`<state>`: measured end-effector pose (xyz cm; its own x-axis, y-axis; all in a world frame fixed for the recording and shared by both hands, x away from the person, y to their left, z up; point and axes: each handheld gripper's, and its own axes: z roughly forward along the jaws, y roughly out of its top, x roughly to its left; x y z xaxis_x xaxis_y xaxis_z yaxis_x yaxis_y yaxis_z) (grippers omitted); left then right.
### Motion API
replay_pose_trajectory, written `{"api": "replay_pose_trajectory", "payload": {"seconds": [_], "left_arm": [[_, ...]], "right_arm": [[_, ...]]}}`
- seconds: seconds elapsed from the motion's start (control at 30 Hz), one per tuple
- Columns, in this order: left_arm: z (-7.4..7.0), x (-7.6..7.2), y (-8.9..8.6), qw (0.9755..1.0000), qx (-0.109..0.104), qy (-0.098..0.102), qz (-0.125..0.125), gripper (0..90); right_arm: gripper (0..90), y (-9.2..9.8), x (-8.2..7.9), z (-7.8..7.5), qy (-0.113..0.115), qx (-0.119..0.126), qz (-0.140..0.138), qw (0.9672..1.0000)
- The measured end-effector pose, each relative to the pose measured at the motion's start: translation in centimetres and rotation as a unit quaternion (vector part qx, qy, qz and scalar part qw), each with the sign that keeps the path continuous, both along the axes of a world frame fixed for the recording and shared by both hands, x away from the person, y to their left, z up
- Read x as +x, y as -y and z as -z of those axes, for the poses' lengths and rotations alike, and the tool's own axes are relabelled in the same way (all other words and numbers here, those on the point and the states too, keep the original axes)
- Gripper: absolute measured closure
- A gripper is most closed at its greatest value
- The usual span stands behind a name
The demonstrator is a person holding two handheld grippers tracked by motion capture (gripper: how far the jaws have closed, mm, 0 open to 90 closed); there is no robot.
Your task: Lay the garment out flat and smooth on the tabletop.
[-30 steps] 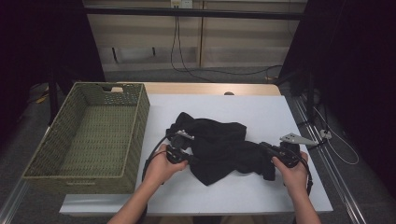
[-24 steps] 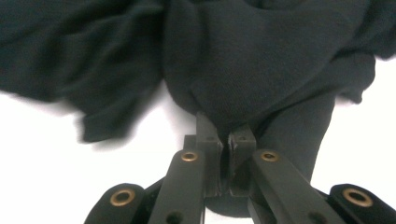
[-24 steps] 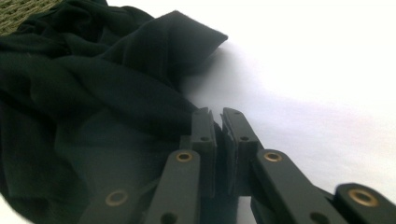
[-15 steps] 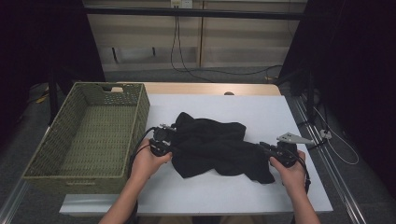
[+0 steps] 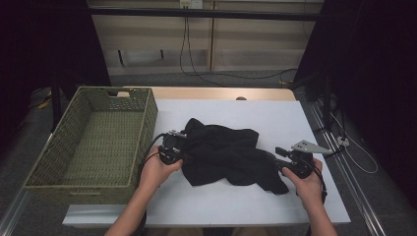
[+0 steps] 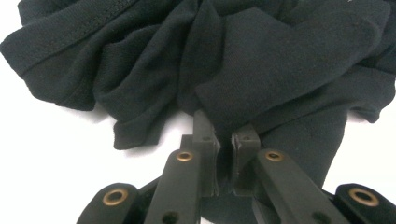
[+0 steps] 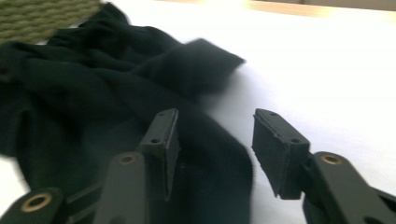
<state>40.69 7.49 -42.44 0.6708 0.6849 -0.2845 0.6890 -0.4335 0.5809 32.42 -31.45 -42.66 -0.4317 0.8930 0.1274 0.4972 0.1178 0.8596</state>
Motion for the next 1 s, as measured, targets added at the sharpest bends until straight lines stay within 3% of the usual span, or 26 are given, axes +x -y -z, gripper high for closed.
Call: {"api": "replay_pose_trajectory", "payload": {"seconds": [0.1, 0.23, 0.37, 0.53, 0.6, 0.67, 0.83, 1.0], "left_arm": [[-0.1, 0.0, 0.0, 1.0000, -0.002, 0.002, 0.001, 83.8], [-0.2, -0.1, 0.1, 1.0000, -0.002, 0.005, 0.003, 83.8], [-0.3, -0.1, 0.1, 1.0000, -0.002, 0.005, 0.006, 83.9], [-0.3, -0.1, 0.1, 1.0000, -0.004, 0.003, 0.005, 84.5], [-0.3, -0.1, 0.1, 1.0000, -0.003, 0.003, 0.004, 85.0], [-0.3, -0.1, 0.0, 1.0000, -0.001, 0.002, 0.005, 85.5], [-0.5, 0.0, -0.2, 1.0000, 0.001, 0.005, 0.004, 85.8], [-0.4, 0.0, -0.1, 1.0000, 0.002, 0.007, 0.005, 85.8]], "right_arm": [[46.8, -0.5, -0.6, 0.0, -0.001, 0.002, -0.017, 0.9999], [50.9, -1.8, -1.1, 0.4, -0.009, -0.019, -0.049, 0.9986], [52.3, -3.1, -1.1, 1.0, -0.023, -0.028, -0.084, 0.9958], [57.5, -4.4, -0.9, 2.1, -0.050, -0.065, -0.105, 0.9911], [76.3, -4.6, -0.7, 2.6, -0.054, -0.097, -0.097, 0.9891], [87.3, -4.1, -0.3, 2.6, -0.066, -0.075, -0.092, 0.9907], [88.2, -1.7, 0.3, 2.0, -0.045, -0.042, -0.038, 0.9974], [88.2, 0.0, 0.7, 2.5, -0.047, -0.048, -0.008, 0.9977]]}}
